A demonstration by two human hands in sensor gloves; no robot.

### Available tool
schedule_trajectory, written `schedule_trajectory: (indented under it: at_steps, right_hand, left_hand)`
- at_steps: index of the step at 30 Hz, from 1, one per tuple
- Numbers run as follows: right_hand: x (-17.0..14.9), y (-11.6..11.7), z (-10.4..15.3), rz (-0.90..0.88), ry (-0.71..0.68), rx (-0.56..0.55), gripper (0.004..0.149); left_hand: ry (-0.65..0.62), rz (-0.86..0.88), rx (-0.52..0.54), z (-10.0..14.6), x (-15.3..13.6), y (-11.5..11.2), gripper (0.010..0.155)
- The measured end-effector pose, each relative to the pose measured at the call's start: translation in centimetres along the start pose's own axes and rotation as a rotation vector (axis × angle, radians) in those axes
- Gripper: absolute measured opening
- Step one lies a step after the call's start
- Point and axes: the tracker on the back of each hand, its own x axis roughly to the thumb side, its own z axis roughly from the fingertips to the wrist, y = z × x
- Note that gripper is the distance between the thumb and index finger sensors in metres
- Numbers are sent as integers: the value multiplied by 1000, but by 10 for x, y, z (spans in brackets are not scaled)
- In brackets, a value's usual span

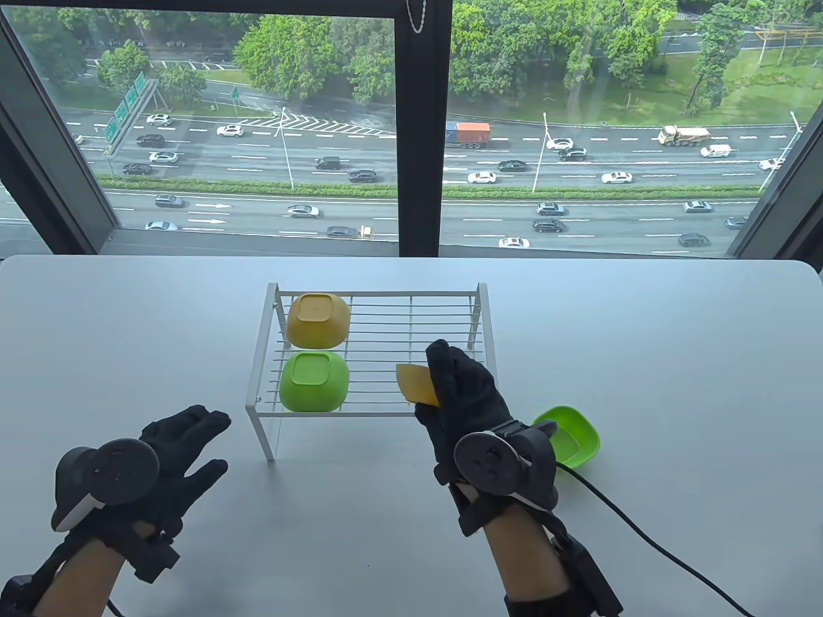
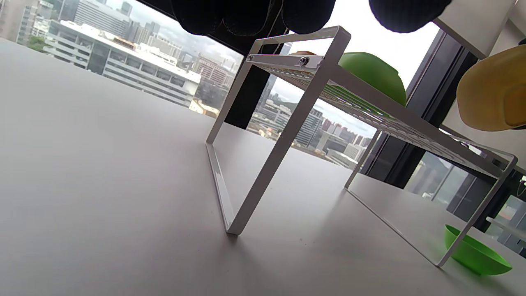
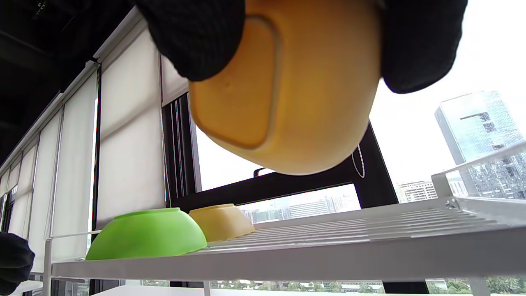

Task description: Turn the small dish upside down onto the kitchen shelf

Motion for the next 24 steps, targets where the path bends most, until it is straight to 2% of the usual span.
schedule_trajectory:
  at_steps: [8, 11, 16, 19, 21, 24]
  right_hand:
    - [1, 25, -16, 3, 72, 30, 78]
    - [1, 29, -26, -19, 180, 118, 77]
    - [3, 35, -44, -35, 283, 149, 76]
    - [-2, 41, -60, -65, 369, 192, 76]
    - [-6, 44, -74, -69, 442, 270, 76]
    - [-14, 49, -93, -48, 525, 295, 76]
  left_hand:
    - [9, 14, 0, 0, -4, 1, 71]
    - [10, 21, -7, -1, -5, 1, 72]
    - [-1, 31, -8, -1, -4, 1, 72]
    - [0, 33, -15, -1, -4, 1, 71]
    - [10, 35, -24, -1, -5, 1, 71]
    - [17, 41, -29, -2, -6, 1, 71]
